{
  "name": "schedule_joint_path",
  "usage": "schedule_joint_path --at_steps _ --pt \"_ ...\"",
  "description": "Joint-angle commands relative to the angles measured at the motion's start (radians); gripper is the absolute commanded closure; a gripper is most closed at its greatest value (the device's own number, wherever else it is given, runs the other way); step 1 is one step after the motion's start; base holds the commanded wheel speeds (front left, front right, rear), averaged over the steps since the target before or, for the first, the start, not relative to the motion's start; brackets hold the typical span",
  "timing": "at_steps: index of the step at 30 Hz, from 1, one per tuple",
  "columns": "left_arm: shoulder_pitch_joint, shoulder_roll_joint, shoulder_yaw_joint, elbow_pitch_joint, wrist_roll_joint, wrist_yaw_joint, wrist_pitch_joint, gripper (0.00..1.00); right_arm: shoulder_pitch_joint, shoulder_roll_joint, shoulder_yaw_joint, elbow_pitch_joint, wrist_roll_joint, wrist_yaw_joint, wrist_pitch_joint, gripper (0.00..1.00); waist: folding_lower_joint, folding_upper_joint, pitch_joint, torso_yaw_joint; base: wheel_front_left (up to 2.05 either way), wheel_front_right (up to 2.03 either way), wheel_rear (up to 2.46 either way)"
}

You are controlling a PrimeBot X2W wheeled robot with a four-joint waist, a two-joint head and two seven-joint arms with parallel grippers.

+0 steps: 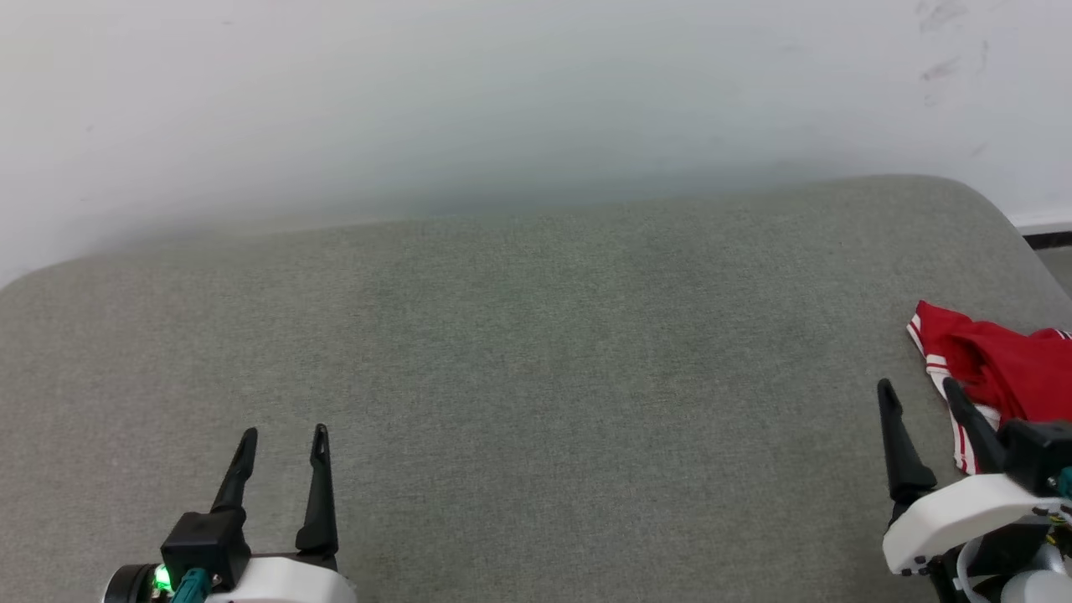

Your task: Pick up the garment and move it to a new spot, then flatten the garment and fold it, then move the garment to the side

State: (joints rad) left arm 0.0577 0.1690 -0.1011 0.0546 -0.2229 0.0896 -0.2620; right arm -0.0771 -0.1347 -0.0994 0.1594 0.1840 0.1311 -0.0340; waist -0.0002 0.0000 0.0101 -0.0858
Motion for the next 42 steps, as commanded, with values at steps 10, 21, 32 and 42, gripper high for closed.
schedule_joint_path --at_steps 10,21,32,42 --pt "0.061 0.016 0.03 -0.002 0.01 0.009 -0.003 0.0 0.131 0.051 0.053 -0.24 -0.027 -0.001 0.072 0.0 0.0002 0.0 -0.051 0.059 0.0 0.0 0.0" --pt "0.068 0.019 0.021 0.009 0.022 -0.009 -0.003 0.0 0.196 0.071 0.048 -0.339 -0.038 -0.001 0.109 0.0 0.0002 0.0 -0.054 0.071 0.0 0.0 0.0" --pt "0.04 0.016 0.019 0.028 0.027 -0.02 -0.003 0.0 0.201 0.078 0.046 -0.353 -0.051 -0.001 0.119 0.0 0.0002 0.0 -0.058 0.079 0.0 0.0 0.0" --pt "0.036 0.002 0.028 0.064 -0.024 -0.034 0.016 1.0 0.189 0.076 0.046 -0.313 0.007 0.0 0.122 1.0 0.0002 0.0 -0.059 0.084 0.0 0.0 0.0"
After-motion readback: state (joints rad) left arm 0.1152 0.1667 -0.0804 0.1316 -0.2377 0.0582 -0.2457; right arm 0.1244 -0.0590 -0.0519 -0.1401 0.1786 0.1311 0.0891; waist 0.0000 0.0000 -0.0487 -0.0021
